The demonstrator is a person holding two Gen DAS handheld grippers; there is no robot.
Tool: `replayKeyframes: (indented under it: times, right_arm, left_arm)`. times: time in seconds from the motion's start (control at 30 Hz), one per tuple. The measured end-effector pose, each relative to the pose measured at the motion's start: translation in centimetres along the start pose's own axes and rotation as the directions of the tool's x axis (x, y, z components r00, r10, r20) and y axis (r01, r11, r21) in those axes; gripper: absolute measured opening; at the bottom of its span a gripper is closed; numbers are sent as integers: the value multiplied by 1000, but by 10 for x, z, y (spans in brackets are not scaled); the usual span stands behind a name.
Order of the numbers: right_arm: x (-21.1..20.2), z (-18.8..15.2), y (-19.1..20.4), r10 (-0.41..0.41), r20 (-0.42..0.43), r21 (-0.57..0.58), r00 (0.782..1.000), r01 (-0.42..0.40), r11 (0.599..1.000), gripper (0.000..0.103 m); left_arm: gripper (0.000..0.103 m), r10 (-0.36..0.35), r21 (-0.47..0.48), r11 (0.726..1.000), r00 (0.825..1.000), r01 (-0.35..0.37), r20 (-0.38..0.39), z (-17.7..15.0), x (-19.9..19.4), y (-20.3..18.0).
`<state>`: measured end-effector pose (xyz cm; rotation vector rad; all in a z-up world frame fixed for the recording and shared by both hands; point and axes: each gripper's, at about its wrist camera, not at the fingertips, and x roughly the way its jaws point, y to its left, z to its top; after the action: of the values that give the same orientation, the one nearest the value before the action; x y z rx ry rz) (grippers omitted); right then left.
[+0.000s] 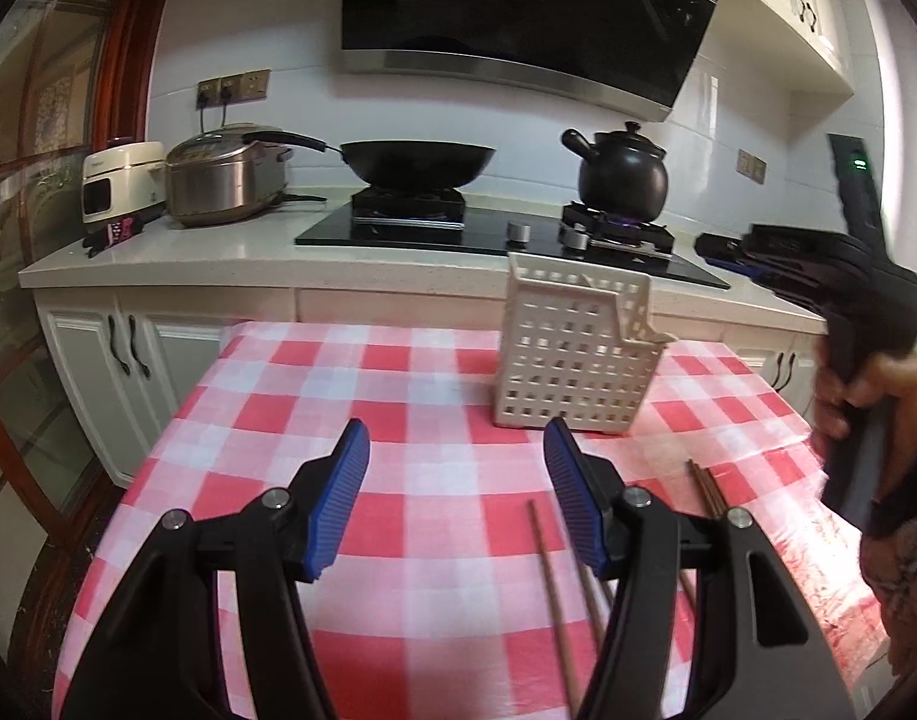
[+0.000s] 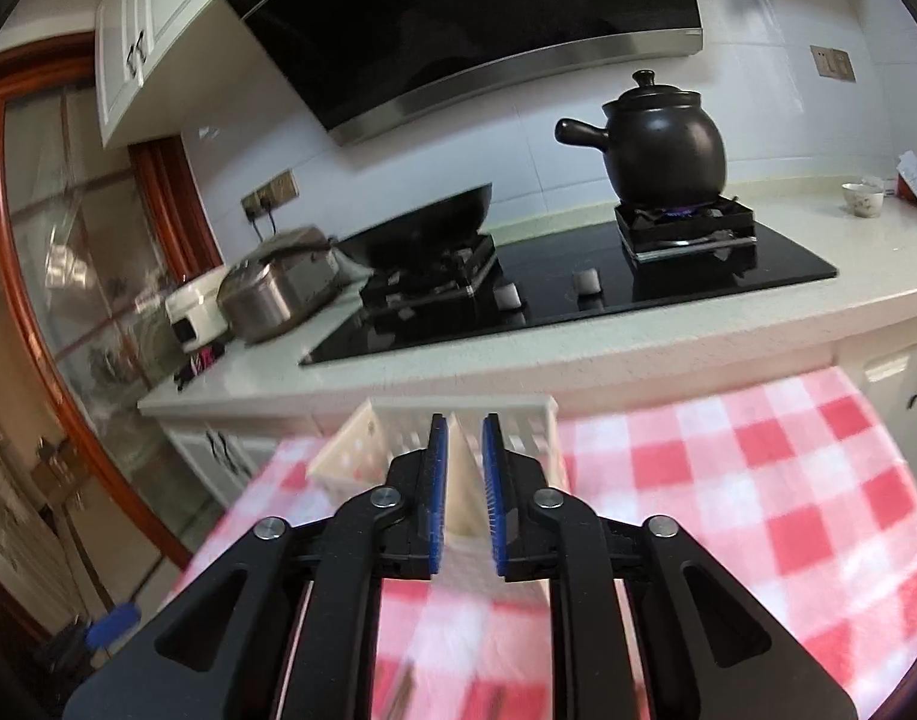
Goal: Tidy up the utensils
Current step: 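Open the right gripper to drop the spoon into the basket, then lower the right gripper onto a brown chopstick and close it while the left gripper closes on another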
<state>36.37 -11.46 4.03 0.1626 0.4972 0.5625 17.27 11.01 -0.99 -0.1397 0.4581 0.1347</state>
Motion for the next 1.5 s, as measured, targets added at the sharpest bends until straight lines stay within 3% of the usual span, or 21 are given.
replayKeyframes:
  times: [0.07,0.2,0.4,0.63,0.73,0.93,1.17,1.33,1.5]
  right_arm:
    - [-18,-11,-6,-14,-23,-11,1000,14,1000,40]
    - [-47,-43,-20,-73,-72,-70,995,68,995,40]
    - [-67,-98,-48,-103,-176,-25,979,100,995,40]
    - [-72,-148,-60,-164,-291,-16,942,167,986,40]
    - [-69,-158,-60,-182,-322,-16,929,187,982,39]
    - [-51,-168,-58,-203,-383,-26,901,210,977,26]
    - [-34,-169,-54,-226,-418,-47,880,227,973,23]
    - [-24,-170,-49,-286,-423,-95,860,272,958,17]
    - [-19,-168,-49,-305,-424,-109,853,286,952,15]
  left_arm:
    - [59,-7,-3,1000,1000,7,-9,-4,0,-7]
    - [60,2,1,1000,999,-2,-38,-16,2,-23]
    - [62,36,2,999,996,-36,-85,-35,12,-37]
    - [64,81,16,997,987,-79,-142,-45,27,-36]
    - [64,90,29,996,982,-86,-167,-50,36,-34]
    - [64,85,24,996,970,-82,-227,-60,53,-26]
    - [64,90,33,996,965,-85,-247,-63,63,-23]
    - [64,92,34,996,961,-86,-260,-65,68,-22]
    - [64,93,32,996,960,-87,-264,-65,70,-20]
